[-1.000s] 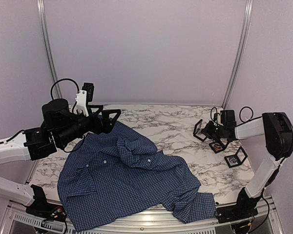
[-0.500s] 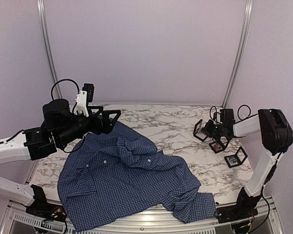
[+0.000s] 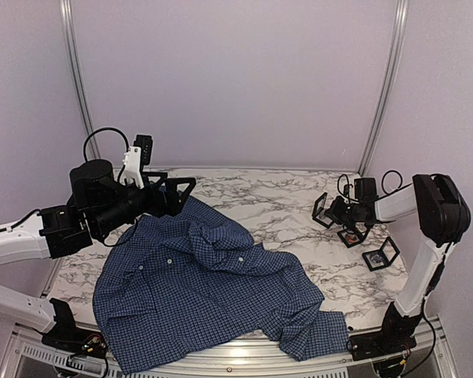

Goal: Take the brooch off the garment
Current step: Place the brooch in the brooch box.

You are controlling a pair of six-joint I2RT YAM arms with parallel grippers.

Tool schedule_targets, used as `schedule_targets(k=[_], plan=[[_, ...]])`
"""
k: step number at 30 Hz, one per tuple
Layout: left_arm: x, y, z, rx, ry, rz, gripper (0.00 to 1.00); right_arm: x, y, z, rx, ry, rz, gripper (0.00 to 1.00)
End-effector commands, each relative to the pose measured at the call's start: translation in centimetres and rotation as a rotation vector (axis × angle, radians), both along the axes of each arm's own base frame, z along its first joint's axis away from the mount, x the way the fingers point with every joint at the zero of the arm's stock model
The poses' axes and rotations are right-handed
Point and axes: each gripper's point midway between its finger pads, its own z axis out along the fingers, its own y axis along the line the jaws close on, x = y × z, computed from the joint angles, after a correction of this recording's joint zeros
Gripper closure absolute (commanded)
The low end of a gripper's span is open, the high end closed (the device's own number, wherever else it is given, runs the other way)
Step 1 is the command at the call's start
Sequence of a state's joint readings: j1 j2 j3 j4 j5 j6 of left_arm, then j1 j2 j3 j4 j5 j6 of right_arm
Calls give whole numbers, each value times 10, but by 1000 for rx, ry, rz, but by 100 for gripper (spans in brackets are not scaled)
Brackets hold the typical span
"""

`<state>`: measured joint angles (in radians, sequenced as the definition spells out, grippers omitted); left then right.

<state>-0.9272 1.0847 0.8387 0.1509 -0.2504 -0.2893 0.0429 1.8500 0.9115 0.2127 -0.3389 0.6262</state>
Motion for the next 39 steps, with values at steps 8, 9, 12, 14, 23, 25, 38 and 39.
schedule_targets(k=[8,9,12,14,23,25,38,39], plan=[[2,-2,6,-3,7,-3,1,15,-7,14,-27,-31,1,85],[2,-2,6,-2,8,-5,1,15,-7,14,-30,-29,-1,84],[2,-2,6,-3,7,-5,1,15,-8,15,-37,-25,-1,83],[1,-1,6,-3,5,-6,1,15,-8,15,-41,-23,0,83],[0,0,7,-7,2,-6,1,12,-14,22,-84,-11,-10,81],[1,-1,6,-7,3,-8,1,11,-16,22,-93,-7,-12,80],[3,0,3,-33,34,11,1,5,-19,34,-121,-8,-9,74],[4,2,2,-35,39,22,1,4,-18,35,-120,-8,-9,73]])
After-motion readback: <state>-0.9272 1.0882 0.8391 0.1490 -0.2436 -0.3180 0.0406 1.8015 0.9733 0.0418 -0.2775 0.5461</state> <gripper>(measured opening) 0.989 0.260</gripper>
